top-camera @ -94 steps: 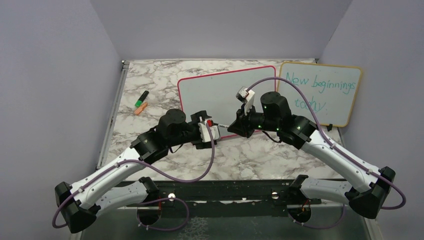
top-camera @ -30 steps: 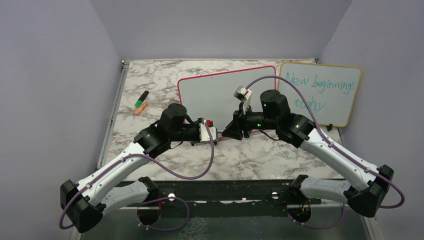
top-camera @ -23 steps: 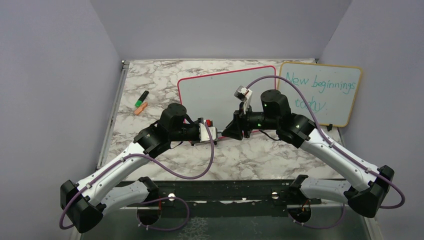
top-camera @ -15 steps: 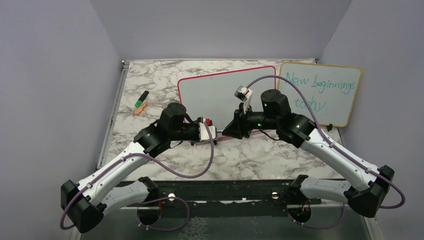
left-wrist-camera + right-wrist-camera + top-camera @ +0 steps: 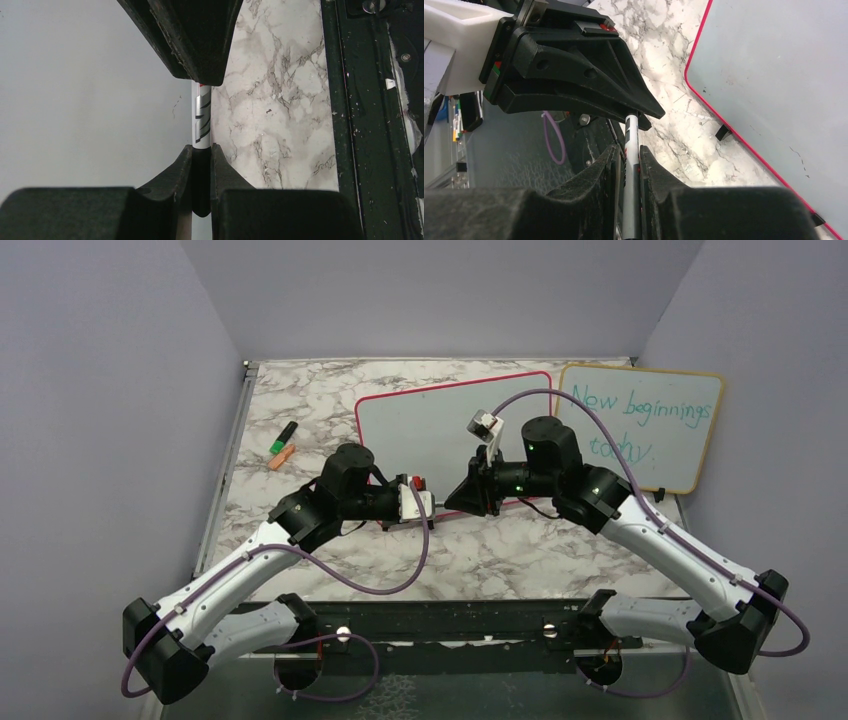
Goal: Write a sentence on the whiteboard
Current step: Open the whiteboard marker.
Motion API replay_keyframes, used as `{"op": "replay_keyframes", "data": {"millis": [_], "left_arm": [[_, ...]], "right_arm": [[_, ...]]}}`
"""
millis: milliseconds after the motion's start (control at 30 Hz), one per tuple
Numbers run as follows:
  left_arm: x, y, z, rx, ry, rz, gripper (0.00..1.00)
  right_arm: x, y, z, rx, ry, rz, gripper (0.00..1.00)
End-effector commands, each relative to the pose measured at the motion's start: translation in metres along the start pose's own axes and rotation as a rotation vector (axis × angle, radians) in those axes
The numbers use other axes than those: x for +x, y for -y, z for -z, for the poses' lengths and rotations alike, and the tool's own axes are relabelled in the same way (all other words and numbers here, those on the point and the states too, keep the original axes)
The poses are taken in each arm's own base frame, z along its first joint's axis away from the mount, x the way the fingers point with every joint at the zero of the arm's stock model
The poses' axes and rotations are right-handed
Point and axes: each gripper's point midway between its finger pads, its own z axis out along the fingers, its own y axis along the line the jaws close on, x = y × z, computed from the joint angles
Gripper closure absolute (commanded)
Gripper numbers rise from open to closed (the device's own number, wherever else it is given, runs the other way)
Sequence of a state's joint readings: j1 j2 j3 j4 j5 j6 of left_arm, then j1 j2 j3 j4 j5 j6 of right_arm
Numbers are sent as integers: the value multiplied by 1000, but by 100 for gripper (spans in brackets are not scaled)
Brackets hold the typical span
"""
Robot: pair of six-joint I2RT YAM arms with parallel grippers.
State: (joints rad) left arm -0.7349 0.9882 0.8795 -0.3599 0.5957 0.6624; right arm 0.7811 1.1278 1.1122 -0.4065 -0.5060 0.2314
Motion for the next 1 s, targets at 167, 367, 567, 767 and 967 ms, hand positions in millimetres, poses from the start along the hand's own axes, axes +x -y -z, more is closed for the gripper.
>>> {"op": "replay_keyframes", "data": {"millis": [167,367,567,767,967], "left_arm": [[-18,-5,5,7,31,-28,100],[-17,-7,7,-2,20,-33,100],[-16,-8,9,-16,9,-39,100],[-16,-8,9,-17,7,-39,100],[-16,-8,9,-14,7,-35,100]], "right_arm": [[-5,-16,0,-86,-36,21,75],[-4,-17,0,-92,-48,23,75],[-3,-16,3,-82,-57,28,72],[-4,-17,6,-77,-51,32,71],[-5,-19,6,-88,-47,33,72]]}}
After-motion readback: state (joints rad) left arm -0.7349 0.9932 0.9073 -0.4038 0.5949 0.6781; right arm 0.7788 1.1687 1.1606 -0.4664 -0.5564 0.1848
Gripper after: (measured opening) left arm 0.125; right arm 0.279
